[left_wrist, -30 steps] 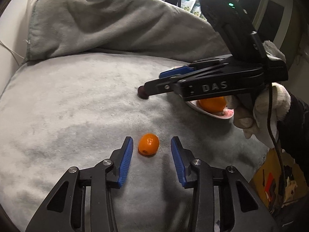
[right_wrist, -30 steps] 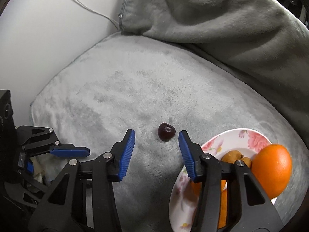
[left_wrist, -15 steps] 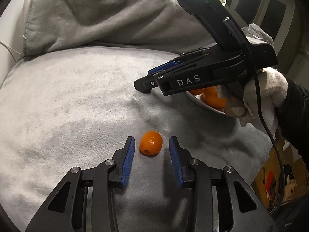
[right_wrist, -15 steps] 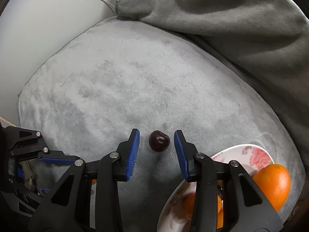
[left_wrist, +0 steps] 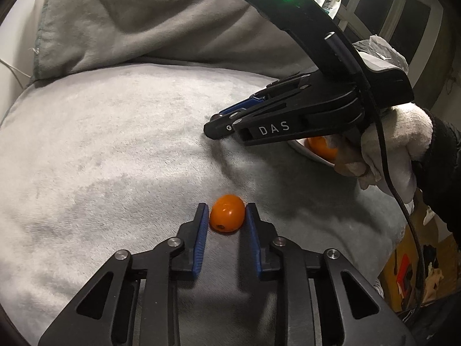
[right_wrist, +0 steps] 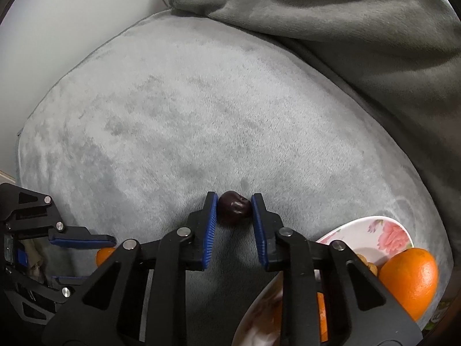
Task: Organize fruits
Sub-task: 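Close the right gripper on the cherry while the left gripper grasps the small mandarin, then carry the cherry with the right gripper while the left gripper carries the mandarin to the plate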
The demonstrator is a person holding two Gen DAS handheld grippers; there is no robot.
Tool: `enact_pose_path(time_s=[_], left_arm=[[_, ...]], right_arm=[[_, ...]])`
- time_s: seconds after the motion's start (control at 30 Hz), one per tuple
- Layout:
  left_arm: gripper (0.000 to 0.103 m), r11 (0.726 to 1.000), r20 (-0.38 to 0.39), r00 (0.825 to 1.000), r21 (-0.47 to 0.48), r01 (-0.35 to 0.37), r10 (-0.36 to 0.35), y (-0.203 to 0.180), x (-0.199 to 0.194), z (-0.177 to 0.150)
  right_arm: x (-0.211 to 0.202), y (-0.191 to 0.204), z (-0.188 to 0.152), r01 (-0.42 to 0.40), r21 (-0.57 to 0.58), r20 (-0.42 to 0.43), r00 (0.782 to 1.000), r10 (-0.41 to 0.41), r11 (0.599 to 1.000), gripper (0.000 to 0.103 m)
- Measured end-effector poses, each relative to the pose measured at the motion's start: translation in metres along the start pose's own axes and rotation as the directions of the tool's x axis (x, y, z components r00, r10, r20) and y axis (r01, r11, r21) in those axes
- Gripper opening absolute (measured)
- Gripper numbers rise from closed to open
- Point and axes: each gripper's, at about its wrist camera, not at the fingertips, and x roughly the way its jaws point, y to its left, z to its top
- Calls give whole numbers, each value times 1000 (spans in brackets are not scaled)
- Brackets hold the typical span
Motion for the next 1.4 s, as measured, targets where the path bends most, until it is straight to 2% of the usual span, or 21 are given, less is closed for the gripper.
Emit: enact_pose_path(time_s=[0.4,0.8,1.03,1.4], left_arm=[[22,1000,15,1000,-11,5,-4,6,-7,-4],[22,1000,60,998,14,22,-23,-9,-26,-3],[22,999,83,995,28,46,-48,-17,-29,7],[22,997,120,991,51,57,-63,-31,-23,40]], right_arm=[[-23,-8,-9,-41,58,81,996,36,997,25],[-65,-24,-24,-77,137,214,976,46,988,24],[-100,-43,-52,-98,209,303,952,31,973,24],[-133,-58,-93,-90,284,363,931,-20,955,24]])
